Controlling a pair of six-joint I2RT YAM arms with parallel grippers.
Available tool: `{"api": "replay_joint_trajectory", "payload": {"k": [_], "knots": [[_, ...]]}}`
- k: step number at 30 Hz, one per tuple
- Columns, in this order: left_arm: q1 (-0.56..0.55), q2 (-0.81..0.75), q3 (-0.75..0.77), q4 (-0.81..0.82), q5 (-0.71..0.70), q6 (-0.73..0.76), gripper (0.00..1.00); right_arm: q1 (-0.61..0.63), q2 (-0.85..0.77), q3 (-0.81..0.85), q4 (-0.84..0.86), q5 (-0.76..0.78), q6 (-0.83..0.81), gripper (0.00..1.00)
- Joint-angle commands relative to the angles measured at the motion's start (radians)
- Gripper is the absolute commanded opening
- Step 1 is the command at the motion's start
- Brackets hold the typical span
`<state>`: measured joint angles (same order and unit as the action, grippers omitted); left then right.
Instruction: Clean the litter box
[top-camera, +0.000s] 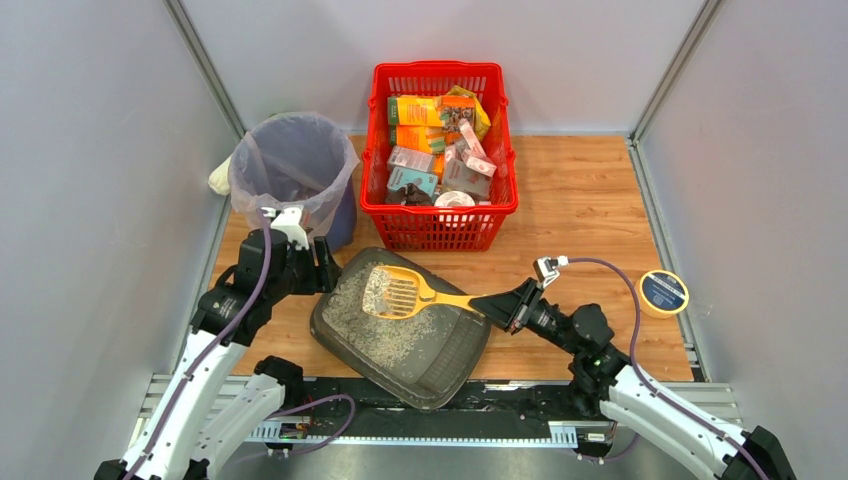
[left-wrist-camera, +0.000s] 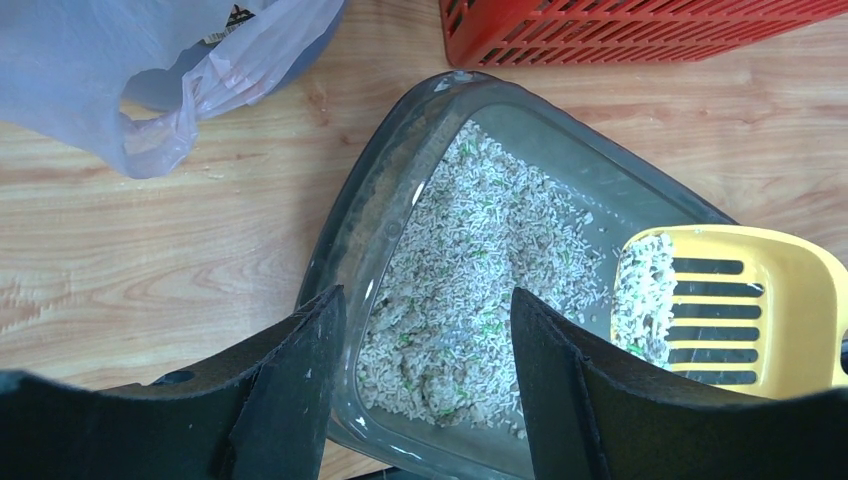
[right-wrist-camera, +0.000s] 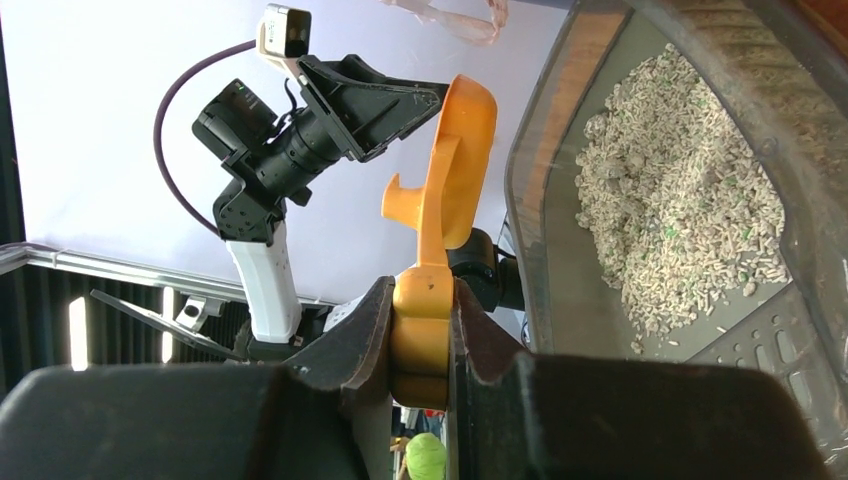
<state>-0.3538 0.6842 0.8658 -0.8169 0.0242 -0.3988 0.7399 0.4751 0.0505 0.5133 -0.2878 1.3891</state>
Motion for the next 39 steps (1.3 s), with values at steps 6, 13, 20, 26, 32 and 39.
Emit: {"api": "replay_joint_trajectory", "payload": {"k": [6, 13, 20, 26, 32, 39], "knots": [[-0.002, -0.021, 0.007, 0.036, 0.014, -0.015, 0.69, 0.010, -0.018, -0.136, -0.001, 0.013, 0.001, 0.00], [-0.002, -0.026, 0.006, 0.039, 0.019, -0.018, 0.68, 0.013, -0.003, -0.156, -0.012, 0.042, 0.034, 0.00], [-0.002, -0.023, 0.007, 0.036, 0.019, -0.015, 0.68, 0.015, 0.014, -0.155, 0.080, 0.003, -0.021, 0.00], [-0.002, -0.022, 0.002, 0.041, 0.022, -0.015, 0.68, 0.023, 0.023, -0.099, 0.016, -0.046, -0.062, 0.00], [-0.002, -0.020, -0.004, 0.048, 0.029, -0.023, 0.68, 0.024, 0.046, -0.109, 0.047, -0.035, -0.044, 0.00], [-0.002, -0.020, 0.001, 0.044, 0.028, -0.017, 0.67, 0.024, 0.042, -0.116, 0.007, -0.002, -0.035, 0.00]]}}
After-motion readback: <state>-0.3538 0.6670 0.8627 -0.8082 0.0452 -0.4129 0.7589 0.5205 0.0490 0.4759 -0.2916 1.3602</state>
